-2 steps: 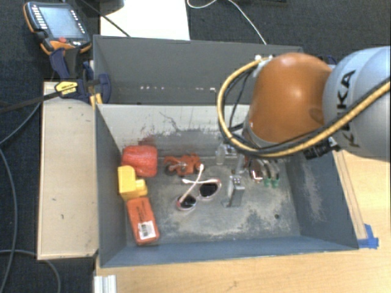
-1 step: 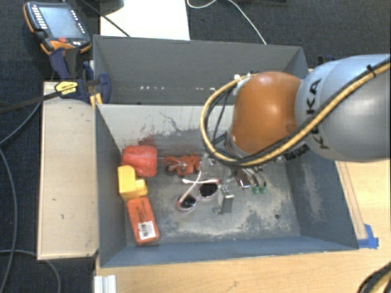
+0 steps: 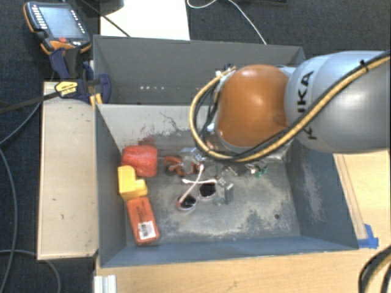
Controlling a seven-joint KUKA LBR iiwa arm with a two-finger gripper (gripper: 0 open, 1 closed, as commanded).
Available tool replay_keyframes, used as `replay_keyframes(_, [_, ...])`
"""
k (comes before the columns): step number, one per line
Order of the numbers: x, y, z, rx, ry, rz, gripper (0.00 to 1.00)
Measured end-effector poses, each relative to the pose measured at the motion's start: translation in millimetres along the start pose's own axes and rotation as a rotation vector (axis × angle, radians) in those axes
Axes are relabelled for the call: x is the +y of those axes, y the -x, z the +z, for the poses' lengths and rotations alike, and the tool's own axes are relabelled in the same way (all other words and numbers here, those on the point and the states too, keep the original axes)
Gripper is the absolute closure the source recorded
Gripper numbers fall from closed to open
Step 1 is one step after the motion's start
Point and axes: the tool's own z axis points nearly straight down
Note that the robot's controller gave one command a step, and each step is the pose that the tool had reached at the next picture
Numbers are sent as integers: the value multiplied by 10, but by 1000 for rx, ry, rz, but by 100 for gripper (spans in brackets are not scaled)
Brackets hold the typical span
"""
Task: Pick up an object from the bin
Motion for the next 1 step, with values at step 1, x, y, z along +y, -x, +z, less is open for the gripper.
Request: replay_keyframes(1, [10, -77, 268, 4, 3, 118, 0])
